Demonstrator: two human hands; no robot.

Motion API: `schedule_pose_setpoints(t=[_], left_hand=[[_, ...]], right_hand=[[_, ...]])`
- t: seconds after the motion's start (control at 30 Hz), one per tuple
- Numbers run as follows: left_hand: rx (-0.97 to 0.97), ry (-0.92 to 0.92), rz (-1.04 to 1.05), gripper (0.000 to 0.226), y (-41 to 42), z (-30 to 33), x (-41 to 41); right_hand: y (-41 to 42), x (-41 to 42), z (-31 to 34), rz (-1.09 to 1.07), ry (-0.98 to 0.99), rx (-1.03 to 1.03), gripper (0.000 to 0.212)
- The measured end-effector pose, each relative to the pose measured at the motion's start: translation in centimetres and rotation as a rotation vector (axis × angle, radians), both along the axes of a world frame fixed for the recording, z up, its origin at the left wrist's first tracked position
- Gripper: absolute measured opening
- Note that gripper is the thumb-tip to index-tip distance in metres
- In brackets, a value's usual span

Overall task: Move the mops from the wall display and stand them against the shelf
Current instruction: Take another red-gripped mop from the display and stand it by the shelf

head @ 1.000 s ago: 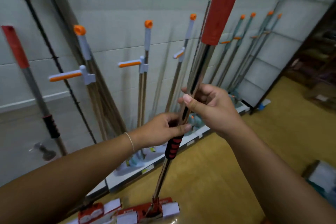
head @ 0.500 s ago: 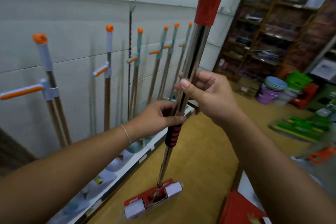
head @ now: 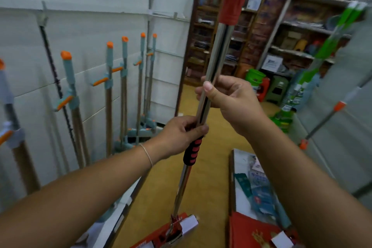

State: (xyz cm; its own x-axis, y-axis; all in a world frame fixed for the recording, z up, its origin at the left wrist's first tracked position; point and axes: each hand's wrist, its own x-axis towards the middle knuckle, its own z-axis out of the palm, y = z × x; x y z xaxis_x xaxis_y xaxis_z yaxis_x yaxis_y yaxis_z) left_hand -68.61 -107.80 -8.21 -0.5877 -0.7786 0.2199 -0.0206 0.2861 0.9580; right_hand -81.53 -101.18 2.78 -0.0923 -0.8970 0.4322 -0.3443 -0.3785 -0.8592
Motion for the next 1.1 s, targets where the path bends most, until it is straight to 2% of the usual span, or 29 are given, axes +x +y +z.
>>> schedule_pose_setpoints(t=[0.2,0.37,0.47,0.63,0.8,0.97,1.1], left_hand=[[0.085,0.043,-0.146,0.038,-4.8,1.0,-4.5],[0.141,0.055,-0.258,0.020,-7.6,1.7,-9.9],[0.167,0.026,-0.318,0.024,-9.0,1.6,-13.2],[0.182,-0.011,-0.373,0.028,-11.2,0.8,-18.2],[0.141,-0.081,-0.406,0.022,-13.5,2.1,-23.5],[0.185,-0.041,-0.496,0.023,-14.4,2.9,-29.3],[0.213,-0.011,-0.594,0.016,-14.7,3.2,-33.8]], right_hand=[[-3.3,-3.9,0.8,-0.185,-0.062,0.040,0.008],[-5.0,-8.2,1.0,-0.340,-0.097,0.040,0.007],[-5.9,-11.2,0.9,-0.439,-0.104,0.031,0.014],[-7.8,-16.1,-0.4,-0.474,-0.112,0.003,0.012],[-10.1,-21.0,-0.9,-0.518,-0.128,0.004,0.008],[-10.7,-26.3,-0.4,-0.578,-0.107,-0.025,0.013],[-10.3,-29.7,-0.1,-0.603,-0.116,-0.053,0.008]])
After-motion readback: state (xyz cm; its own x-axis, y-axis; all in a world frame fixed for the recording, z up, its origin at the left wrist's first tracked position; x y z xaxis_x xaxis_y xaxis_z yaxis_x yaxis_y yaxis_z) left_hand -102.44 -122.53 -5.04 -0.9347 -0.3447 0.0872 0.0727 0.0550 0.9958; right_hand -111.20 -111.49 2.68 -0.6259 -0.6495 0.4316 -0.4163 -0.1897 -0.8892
